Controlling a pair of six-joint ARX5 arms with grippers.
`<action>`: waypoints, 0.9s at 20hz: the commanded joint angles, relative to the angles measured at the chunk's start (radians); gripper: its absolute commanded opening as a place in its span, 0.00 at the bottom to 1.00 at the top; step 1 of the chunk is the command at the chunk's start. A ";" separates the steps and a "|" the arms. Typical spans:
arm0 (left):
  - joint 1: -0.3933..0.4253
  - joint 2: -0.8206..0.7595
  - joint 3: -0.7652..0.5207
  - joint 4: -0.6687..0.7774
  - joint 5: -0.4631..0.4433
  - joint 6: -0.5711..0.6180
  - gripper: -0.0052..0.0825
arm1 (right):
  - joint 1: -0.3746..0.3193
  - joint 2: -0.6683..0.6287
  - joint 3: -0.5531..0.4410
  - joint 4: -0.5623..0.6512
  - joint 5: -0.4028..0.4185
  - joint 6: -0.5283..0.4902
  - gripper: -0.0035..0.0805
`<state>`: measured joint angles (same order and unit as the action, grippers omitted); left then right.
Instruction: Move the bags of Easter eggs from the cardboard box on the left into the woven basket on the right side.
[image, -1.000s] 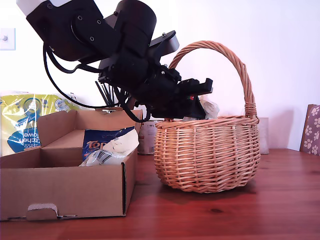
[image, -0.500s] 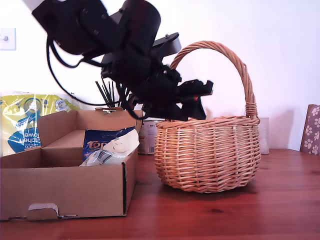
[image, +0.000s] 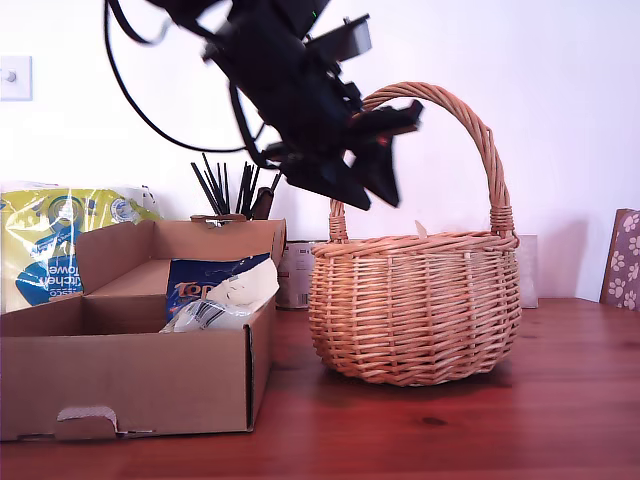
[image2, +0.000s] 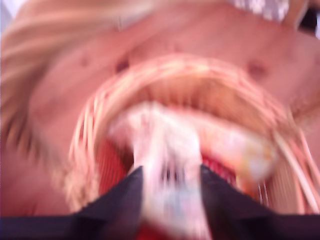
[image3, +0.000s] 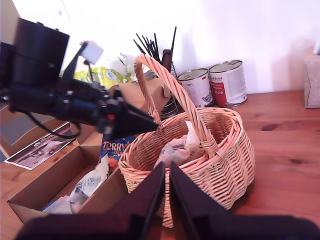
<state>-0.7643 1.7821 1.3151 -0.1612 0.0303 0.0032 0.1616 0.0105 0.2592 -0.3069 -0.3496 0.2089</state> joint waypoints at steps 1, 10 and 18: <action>-0.003 -0.042 -0.008 -0.081 0.013 0.048 0.04 | 0.002 0.003 0.001 0.010 0.000 -0.002 0.03; 0.064 -0.338 -0.335 0.010 0.068 0.069 0.04 | 0.002 0.003 0.001 0.007 0.000 -0.002 0.03; 0.278 -0.726 -0.702 0.027 0.220 0.087 0.04 | 0.002 0.003 0.001 0.006 0.000 -0.002 0.03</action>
<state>-0.4908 1.0618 0.6258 -0.1360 0.2375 0.0837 0.1616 0.0105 0.2592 -0.3080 -0.3496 0.2089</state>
